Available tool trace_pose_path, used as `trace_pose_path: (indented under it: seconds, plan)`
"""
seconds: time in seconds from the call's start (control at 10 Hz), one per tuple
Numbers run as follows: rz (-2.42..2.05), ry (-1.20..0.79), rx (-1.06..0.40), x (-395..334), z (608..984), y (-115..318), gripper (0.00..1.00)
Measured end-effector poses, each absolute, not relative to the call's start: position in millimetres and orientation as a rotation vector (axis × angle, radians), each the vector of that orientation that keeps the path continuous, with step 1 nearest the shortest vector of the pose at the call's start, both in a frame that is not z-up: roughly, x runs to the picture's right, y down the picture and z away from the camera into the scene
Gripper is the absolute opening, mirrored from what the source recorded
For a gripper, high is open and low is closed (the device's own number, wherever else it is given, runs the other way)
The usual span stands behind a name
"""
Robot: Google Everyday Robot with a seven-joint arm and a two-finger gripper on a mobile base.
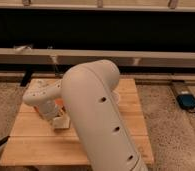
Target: Wipe the white sponge on the table
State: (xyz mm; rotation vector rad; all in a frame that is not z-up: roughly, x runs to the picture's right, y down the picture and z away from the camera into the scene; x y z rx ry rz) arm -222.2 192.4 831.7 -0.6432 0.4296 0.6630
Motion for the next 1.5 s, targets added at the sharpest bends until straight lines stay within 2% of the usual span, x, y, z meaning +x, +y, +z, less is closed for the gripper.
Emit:
trace_pose_path:
  seconds: [0.6,0.7,0.9,1.2,1.3,1.5]
  plan:
    - [0.642,0.446,-0.654,-221.5,835.1,199.2,0.63]
    - [0.634,0.449,-0.656,-221.7,835.1,200.5,0.55]
    - [0.616,0.453,-0.660,-223.7,834.1,203.3,0.33]
    - [0.607,0.460,-0.662,-223.8,833.4,203.7,0.05]
    - [0.605,0.462,-0.663,-224.1,833.3,204.5,0.01]
    - [0.607,0.464,-0.665,-224.6,832.7,204.6,0.00]
